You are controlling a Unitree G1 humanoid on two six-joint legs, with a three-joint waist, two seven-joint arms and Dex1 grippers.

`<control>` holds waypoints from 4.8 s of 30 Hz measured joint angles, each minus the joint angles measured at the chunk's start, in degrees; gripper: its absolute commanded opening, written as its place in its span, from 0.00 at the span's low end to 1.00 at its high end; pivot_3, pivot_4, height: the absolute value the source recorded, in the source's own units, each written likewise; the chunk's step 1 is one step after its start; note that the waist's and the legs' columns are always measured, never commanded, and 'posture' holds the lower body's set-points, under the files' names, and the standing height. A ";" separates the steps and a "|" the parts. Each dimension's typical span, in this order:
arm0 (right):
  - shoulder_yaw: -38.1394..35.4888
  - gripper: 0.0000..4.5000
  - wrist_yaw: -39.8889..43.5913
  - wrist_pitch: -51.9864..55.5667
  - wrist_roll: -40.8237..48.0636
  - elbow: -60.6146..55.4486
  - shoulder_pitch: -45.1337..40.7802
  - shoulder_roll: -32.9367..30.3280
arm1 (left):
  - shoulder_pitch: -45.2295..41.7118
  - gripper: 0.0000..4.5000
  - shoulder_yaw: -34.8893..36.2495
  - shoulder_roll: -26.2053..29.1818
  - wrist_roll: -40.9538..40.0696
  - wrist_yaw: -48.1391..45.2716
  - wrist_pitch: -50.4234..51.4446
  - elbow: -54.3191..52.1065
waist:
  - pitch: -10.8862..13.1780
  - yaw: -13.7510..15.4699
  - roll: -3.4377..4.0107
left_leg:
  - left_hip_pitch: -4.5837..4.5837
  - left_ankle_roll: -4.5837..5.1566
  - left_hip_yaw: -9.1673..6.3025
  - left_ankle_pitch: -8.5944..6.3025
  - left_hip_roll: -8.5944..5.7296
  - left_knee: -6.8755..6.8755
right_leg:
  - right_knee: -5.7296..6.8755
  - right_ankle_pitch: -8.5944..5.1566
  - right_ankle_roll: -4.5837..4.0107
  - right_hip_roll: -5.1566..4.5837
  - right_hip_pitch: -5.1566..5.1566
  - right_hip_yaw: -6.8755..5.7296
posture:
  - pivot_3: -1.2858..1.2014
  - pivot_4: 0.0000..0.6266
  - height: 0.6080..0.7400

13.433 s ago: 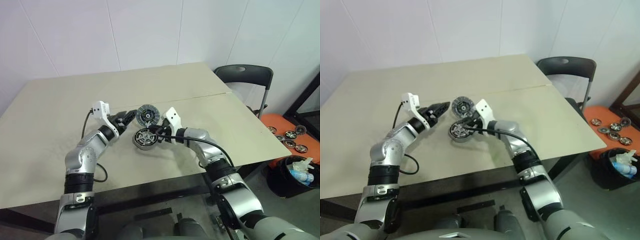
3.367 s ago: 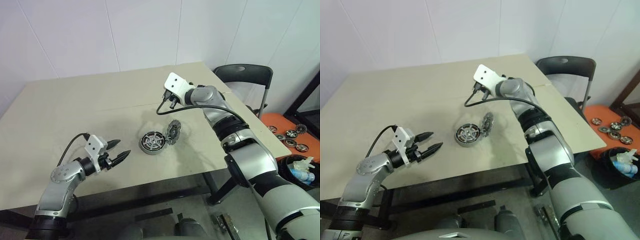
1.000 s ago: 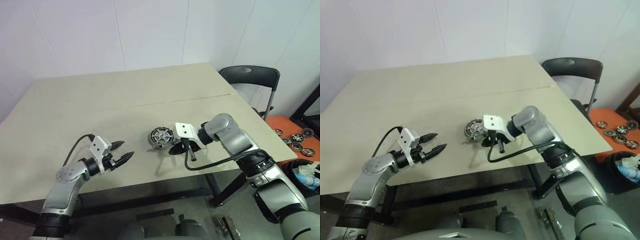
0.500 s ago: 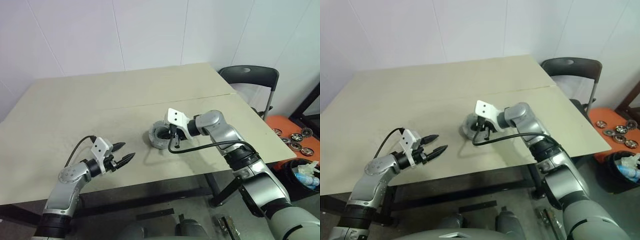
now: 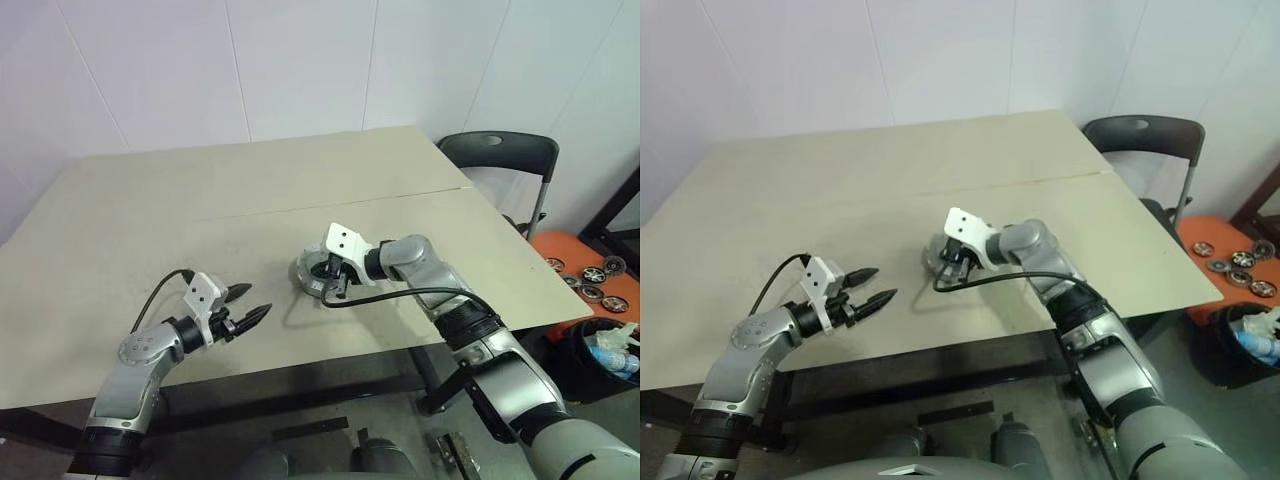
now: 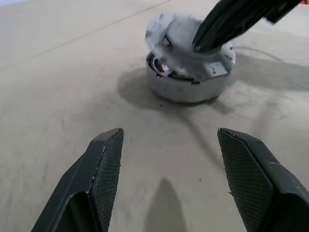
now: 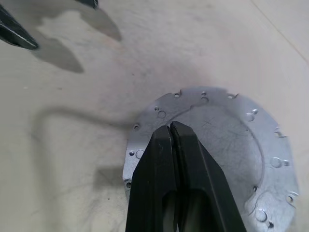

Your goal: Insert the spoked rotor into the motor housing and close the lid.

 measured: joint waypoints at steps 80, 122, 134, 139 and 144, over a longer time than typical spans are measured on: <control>-6.92 0.68 -4.41 4.72 2.73 7.19 0.49 4.49 | -0.49 0.74 -0.37 -0.04 1.25 1.35 0.46 -0.72 | -0.30 -0.02 -0.11 | 0.03 0.00 -0.01 0.00 0.00 0.02 | 0.06 -0.13 -0.09 0.00 0.02 0.02 | 0.52 0.00 1.00; -9.46 0.68 -1.85 1.96 6.55 8.11 2.11 0.37 | -0.69 0.74 0.49 0.27 1.16 0.27 -0.44 0.83 | -0.21 -0.30 -0.06 | 0.02 0.06 0.01 -0.03 0.01 -0.01 | -0.02 -0.10 -0.09 0.02 0.02 0.02 | 0.52 0.00 1.00; -8.91 0.68 -1.92 -0.20 5.89 7.94 2.69 1.01 | -0.66 0.74 0.39 0.27 1.17 0.35 -0.37 0.81 | -0.21 -0.35 -0.06 | 0.03 0.06 0.01 -0.03 0.02 -0.02 | -0.02 -0.10 -0.09 0.04 0.02 0.02 | 0.52 0.00 1.00; -8.93 0.68 -1.34 0.10 6.07 7.20 3.31 1.41 | -0.64 0.74 0.39 0.27 1.15 0.34 -0.33 0.79 | -0.22 -0.34 -0.06 | 0.03 0.06 0.01 -0.03 0.02 -0.02 | -0.02 -0.08 -0.08 0.04 0.02 0.02 | 0.52 0.00 1.00; -8.35 0.68 0.09 0.61 6.41 5.88 4.08 1.73 | -0.55 0.74 0.39 0.27 1.15 0.35 -0.28 0.77 | -0.22 -0.28 -0.07 | 0.03 0.06 0.01 -0.04 0.02 -0.04 | -0.02 -0.06 -0.04 0.04 0.01 0.02 | 0.52 0.00 1.00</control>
